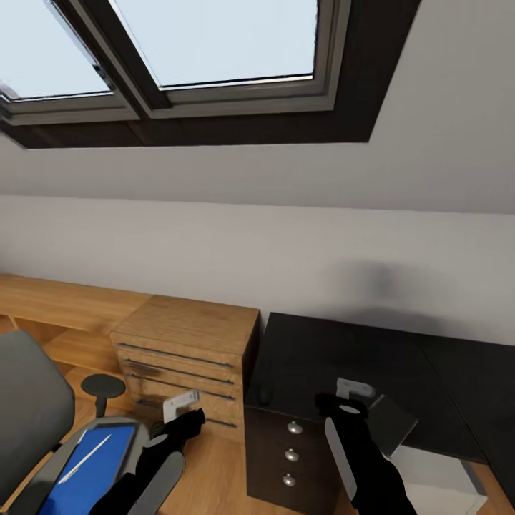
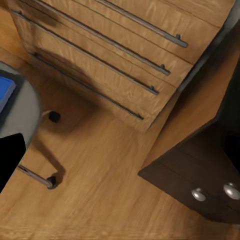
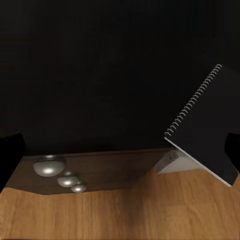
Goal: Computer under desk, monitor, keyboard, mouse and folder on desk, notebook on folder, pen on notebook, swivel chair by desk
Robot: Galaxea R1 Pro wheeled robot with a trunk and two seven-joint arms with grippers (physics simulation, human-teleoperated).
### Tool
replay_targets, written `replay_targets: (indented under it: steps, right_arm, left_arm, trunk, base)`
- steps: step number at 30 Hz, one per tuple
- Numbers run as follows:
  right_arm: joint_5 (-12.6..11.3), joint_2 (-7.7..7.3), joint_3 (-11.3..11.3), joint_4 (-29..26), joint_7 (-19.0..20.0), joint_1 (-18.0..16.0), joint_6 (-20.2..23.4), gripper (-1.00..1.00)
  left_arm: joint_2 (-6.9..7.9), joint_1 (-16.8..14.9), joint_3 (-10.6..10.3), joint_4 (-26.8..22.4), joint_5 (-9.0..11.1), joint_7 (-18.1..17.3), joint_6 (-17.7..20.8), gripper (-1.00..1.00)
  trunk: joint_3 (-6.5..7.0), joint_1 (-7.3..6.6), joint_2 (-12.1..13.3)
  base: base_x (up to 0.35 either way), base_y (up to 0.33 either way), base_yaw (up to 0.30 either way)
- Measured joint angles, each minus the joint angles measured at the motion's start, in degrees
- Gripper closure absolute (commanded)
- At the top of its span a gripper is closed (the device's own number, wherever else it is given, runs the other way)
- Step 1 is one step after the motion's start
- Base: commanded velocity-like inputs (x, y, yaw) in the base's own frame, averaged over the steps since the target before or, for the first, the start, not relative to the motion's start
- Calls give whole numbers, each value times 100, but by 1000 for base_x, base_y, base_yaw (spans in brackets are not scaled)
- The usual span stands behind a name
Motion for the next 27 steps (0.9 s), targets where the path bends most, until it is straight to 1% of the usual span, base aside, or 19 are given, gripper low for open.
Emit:
replay_targets:
  steps: [1, 2, 6, 12, 14, 15, 16, 18, 21, 27]
  right_arm:
    - [4, 0, 0, 4, -1, 0, 0, -100]
    - [7, 0, 0, 8, 2, 0, 0, -100]
    - [10, 0, 0, 21, 9, 0, 0, -100]
    - [11, 0, 2, 57, 10, -1, 6, -100]
    - [11, 0, 16, 82, 11, -1, 7, -100]
    - [13, 0, 50, 115, 13, -1, 7, -100]
    - [13, 3, 130, 165, 23, 0, 0, -100]
    - [13, 3, 240, 199, 31, 1, -3, -100]
    - [12, 3, 353, 227, 44, 2, -4, -100]
    - [14, 3, 414, 348, 185, 1, -3, -100]
  left_arm:
    - [3, 0, 1, 0, 134, 2, 0, -100]
    - [2, 0, -2, -2, 185, 3, 0, -100]
    - [-1, 0, -16, -2, 255, 4, 1, -100]
    - [-8, 0, -47, -1, 273, 4, 1, -100]
    - [-7, 0, -119, -2, 272, 4, 0, -100]
    - [-5, 0, -187, -2, 270, 7, 0, -100]
    - [-3, 0, -283, -2, 265, 10, -1, -100]
    - [-1, 1, -356, -3, 264, 8, -5, -100]
    - [-1, 1, -410, -1, 260, 5, -7, -100]
    - [0, 2, -426, 1, 263, 4, -9, -100]
  trunk:
    - [-3, 0, 0]
    - [-5, 0, 0]
    - [-17, 0, 0]
    - [-38, 0, 0]
    - [-45, 0, 0]
    - [-48, 0, 0]
    - [-52, -1, 0]
    - [-59, -2, 0]
    - [-71, -3, 2]
    - [-96, -4, 4]
  base:
    - [9, -7, 255]
    - [7, -6, 255]
    - [3, -2, 255]
    - [1, 0, 255]
    - [4, 0, 255]
    - [99, 0, 255]
    - [143, 0, 254]
    - [219, 0, 252]
    - [282, 0, 249]
    - [301, 0, 247]
